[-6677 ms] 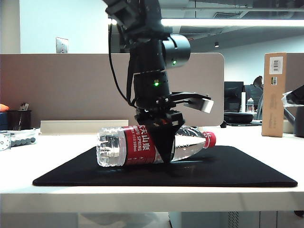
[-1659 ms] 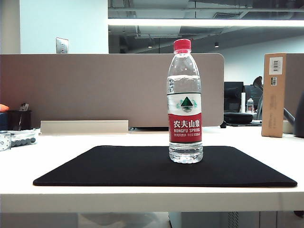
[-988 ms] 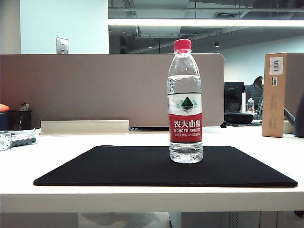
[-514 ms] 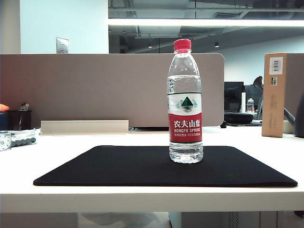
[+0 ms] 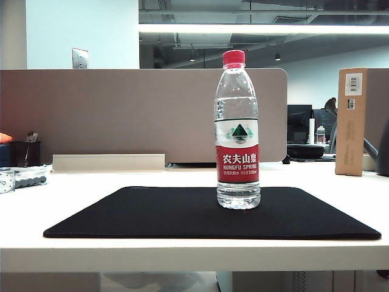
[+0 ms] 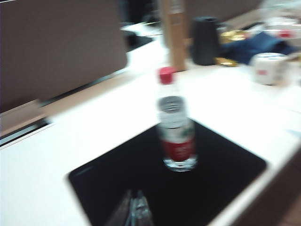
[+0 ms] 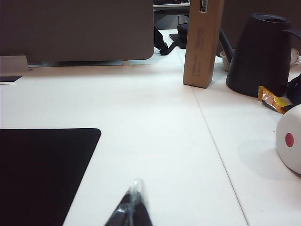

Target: Stand the plastic bottle up on the black mouse pad.

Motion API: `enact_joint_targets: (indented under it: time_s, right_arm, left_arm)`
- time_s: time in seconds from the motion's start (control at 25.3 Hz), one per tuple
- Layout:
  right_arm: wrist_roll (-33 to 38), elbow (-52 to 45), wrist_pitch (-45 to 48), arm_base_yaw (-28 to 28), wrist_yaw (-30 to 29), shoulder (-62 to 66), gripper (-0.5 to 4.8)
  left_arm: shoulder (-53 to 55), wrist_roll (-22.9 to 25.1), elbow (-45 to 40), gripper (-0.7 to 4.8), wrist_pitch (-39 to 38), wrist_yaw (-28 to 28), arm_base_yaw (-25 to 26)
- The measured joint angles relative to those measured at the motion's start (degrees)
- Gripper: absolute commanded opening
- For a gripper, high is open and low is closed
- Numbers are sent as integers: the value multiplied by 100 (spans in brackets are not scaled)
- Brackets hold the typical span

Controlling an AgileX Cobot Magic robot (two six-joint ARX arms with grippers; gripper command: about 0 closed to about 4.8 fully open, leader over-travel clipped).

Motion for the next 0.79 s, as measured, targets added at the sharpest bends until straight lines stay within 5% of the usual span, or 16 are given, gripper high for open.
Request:
enact_joint_targets:
  time_s: [0.08, 0.24, 0.47, 0.59, 0.79]
  right_arm:
    - [0, 0, 0, 0, 0, 0, -1]
    - [0, 0, -2, 0, 0, 0, -1]
    - [0, 0, 2, -2, 0, 0, -1]
    - [0, 0, 0, -2, 2, 0, -1]
    - [0, 0, 11, -2, 2, 0, -1]
  left_arm:
    - [-2, 0, 0, -5, 0, 15, 426]
    - [-79, -358, -81, -5, 24, 492, 2745]
    - [-896, -1040, -1690, -5, 1250, 3401, 5768]
    - [-1574, -1375, -2402, -5, 1596, 3521, 6308]
    - [-2271, -1322, -3329, -5, 1779, 3276, 6304]
